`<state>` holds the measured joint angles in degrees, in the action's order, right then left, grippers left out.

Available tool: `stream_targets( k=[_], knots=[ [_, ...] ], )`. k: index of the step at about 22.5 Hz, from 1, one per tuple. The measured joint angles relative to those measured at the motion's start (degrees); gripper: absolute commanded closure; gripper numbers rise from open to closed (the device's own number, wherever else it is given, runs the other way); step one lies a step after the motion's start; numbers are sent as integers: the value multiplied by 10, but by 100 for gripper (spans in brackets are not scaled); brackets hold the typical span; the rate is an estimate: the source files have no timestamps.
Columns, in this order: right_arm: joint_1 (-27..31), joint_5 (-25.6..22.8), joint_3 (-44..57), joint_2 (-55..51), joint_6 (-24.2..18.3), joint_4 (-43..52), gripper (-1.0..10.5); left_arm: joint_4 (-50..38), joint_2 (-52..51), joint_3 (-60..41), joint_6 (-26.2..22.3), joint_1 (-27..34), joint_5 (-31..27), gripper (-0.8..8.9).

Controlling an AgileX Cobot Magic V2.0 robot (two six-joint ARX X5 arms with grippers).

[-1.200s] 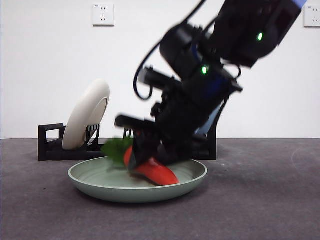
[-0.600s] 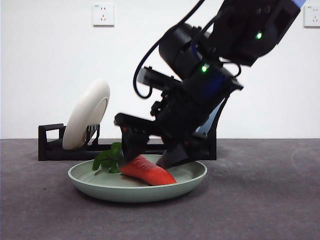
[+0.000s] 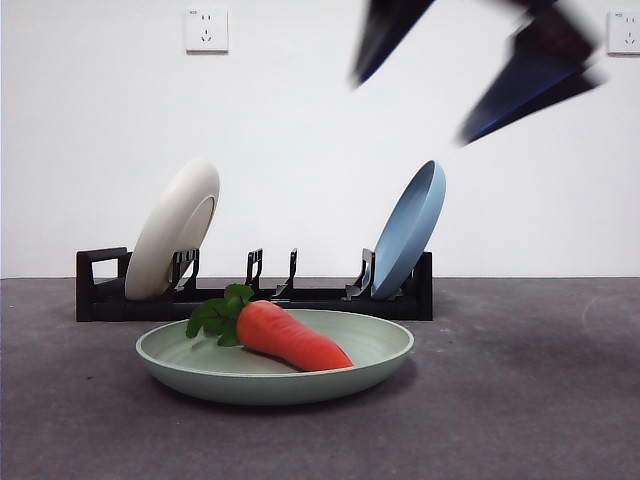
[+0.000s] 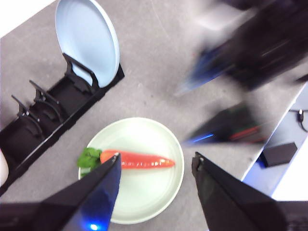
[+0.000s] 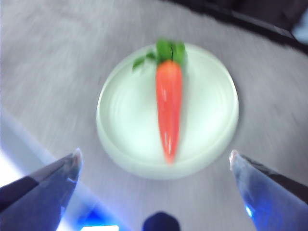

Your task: Take the green plate from the plate rack,put the plate on the table,take the carrot from the table,put the carrot in the plate

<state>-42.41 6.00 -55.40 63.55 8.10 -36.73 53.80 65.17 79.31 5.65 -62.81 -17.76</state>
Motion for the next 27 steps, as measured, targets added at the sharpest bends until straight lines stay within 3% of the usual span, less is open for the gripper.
stream_targets(
  k=[3,6,10,12,15,16,27],
  knots=[
    [0,2,0,-100,-2,-110,415,34,0,0,0,0,3,561],
    [0,43,0,-167,-2,-181,415,77,0,0,0,0,4,562],
    [0,60,0,-204,-2,-231,427,100,0,0,0,0,61,566],
    [0,60,0,-205,-2,-239,589,101,0,0,0,0,81,632],
    [0,60,0,-204,-2,-240,897,101,0,0,0,0,96,837],
    [0,60,0,-204,-2,-240,975,102,0,0,0,0,100,821],
    [0,58,0,-204,-2,-240,946,111,0,0,0,0,106,816]
  ],
)
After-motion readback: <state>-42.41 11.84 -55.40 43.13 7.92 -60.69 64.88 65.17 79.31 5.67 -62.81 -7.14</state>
